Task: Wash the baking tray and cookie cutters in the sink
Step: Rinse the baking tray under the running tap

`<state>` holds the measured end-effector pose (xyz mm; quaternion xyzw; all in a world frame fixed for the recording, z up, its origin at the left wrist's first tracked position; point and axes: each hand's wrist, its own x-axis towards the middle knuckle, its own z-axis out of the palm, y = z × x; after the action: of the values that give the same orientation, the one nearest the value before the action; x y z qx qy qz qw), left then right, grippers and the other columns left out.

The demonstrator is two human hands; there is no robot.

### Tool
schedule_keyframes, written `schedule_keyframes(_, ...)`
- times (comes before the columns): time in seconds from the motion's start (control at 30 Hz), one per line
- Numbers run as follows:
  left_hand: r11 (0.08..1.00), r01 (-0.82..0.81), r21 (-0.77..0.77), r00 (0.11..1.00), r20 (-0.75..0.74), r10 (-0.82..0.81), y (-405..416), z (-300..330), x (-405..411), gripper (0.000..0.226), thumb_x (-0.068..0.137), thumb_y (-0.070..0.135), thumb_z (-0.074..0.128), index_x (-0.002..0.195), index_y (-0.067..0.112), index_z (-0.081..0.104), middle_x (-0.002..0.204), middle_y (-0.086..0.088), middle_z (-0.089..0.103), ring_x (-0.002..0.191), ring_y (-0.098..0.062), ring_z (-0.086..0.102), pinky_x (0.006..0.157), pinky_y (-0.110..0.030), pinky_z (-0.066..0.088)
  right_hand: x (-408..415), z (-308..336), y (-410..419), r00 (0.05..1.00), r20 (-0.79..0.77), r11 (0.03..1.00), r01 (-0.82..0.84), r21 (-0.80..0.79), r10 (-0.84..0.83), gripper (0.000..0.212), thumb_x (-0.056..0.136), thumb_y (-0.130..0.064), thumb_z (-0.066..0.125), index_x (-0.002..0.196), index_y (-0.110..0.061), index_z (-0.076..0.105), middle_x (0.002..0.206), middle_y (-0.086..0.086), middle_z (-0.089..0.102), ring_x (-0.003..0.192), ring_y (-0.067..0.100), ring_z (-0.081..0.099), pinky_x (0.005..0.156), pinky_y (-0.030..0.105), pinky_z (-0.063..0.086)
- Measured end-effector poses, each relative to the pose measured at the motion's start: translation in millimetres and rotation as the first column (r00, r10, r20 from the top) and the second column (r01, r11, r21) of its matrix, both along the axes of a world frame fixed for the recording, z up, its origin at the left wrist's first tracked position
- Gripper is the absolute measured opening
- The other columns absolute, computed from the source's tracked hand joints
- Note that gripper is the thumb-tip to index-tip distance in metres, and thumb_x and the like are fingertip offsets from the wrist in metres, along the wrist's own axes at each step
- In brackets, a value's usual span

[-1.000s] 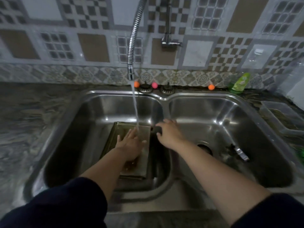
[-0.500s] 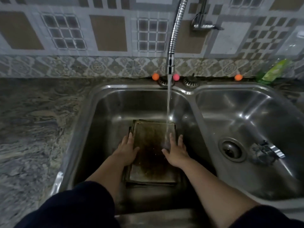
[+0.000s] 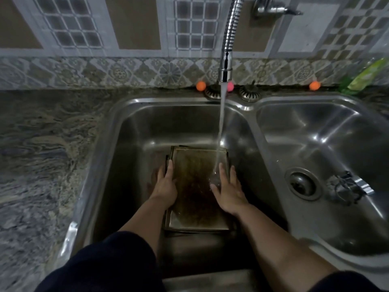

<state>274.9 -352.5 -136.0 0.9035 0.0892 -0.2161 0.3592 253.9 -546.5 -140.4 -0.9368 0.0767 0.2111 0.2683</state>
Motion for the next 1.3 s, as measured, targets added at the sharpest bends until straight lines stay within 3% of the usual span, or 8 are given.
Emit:
schedule_keyframes(0.23,0.993,-0.111,-0.045,0.982,0.145,0.117,-8.1,-1.1,7.6,0.068,0.090,-0.011,0.038,0.151,0.015,0.023,0.161,0.002,0.003,0.147,-0.019,0.006,0.118,-0.030,0.014,-1.8,3.9,-0.8,0.999,0.011,1.000,-0.031,-0.003,0.031,0.071,0.100,-0.046,0.034,0.148,-0.039,-0.018,0.156,0.004,-0.028,0.147,0.030,-0.009,0.119,0.049,0.006)
schedule_keyframes(0.33,0.990,-0.129,-0.054,0.981,0.136,0.136,-5.0,3.6,10.9,0.067,0.089,-0.010,0.043,0.150,0.012,0.025,0.161,0.000,0.008,0.147,-0.021,0.011,0.117,-0.031,0.020,-1.3,4.4,-2.2,0.999,0.015,0.999,-0.044,0.023,0.043,0.072,0.100,-0.045,0.034,0.148,-0.038,-0.018,0.156,0.006,-0.028,0.147,0.030,-0.009,0.119,0.051,0.008)
schedule_keyframes(0.47,0.997,-0.078,-0.021,0.980,0.184,0.080,-0.2,-4.5,1.2,0.056,0.097,0.006,0.043,0.149,0.018,0.027,0.158,-0.005,0.019,0.147,-0.022,0.008,0.120,-0.036,0.012,-3.3,3.4,-2.6,0.999,0.036,0.999,-0.034,0.015,0.034,0.072,0.099,-0.046,0.034,0.147,-0.038,-0.020,0.157,0.004,-0.027,0.147,0.029,-0.009,0.119,0.049,0.009)
schedule_keyframes(0.77,0.986,-0.151,-0.074,0.970,0.184,0.162,1.1,-5.6,0.0,0.046,0.101,0.017,0.040,0.146,0.025,0.036,0.161,0.004,0.004,0.148,-0.023,-0.002,0.119,-0.038,0.009,-1.5,-0.1,-1.9,1.000,0.013,0.999,-0.009,0.050,0.008,0.068,0.098,-0.054,0.028,0.145,-0.046,-0.020,0.156,0.002,-0.029,0.147,0.032,-0.007,0.118,0.052,0.010)
schedule_keyframes(0.97,1.000,-0.020,0.002,0.989,0.144,0.019,2.2,-7.4,-2.7,0.059,0.098,0.030,0.047,0.151,0.022,0.022,0.161,0.000,0.009,0.147,-0.016,-0.006,0.113,-0.028,-0.008,-3.2,-0.7,-4.5,0.999,0.025,0.997,-0.037,0.074,0.035,0.069,0.097,-0.056,0.029,0.143,-0.048,-0.022,0.155,0.000,-0.031,0.147,0.032,-0.006,0.118,0.052,0.011)
schedule_keyframes(1.07,0.999,-0.007,0.045,0.996,0.084,0.003,4.6,-6.2,-7.5,0.061,0.100,0.032,0.044,0.153,0.029,0.013,0.158,0.003,0.013,0.147,-0.020,-0.003,0.117,-0.040,-0.003,-3.6,-0.6,-6.6,0.998,0.031,0.996,-0.052,0.073,0.050,0.066,0.098,-0.055,0.026,0.144,-0.046,-0.020,0.155,0.000,-0.030,0.147,0.030,-0.005,0.119,0.050,0.010)
schedule_keyframes(1.17,0.990,-0.076,0.118,0.981,0.185,0.053,4.1,-16.2,-3.8,0.052,0.100,0.030,0.041,0.150,0.033,0.024,0.161,0.003,0.000,0.144,-0.028,-0.020,0.117,-0.051,-0.007,-1.6,-0.2,-7.0,0.998,0.036,0.995,-0.056,0.084,0.053,0.065,0.098,-0.054,0.025,0.144,-0.047,-0.020,0.155,0.000,-0.031,0.147,0.029,-0.006,0.118,0.050,0.010)
schedule_keyframes(1.3,0.988,-0.140,0.070,0.960,0.255,0.118,-0.4,-25.4,-4.6,0.049,0.099,0.018,0.043,0.146,0.032,0.035,0.160,0.006,0.001,0.143,-0.029,-0.022,0.116,-0.043,-0.008,-2.1,-1.5,-4.8,0.998,0.038,0.997,-0.057,0.055,0.054,0.064,0.097,-0.056,0.022,0.143,-0.049,-0.022,0.154,-0.001,-0.034,0.147,0.029,-0.007,0.118,0.051,0.012)
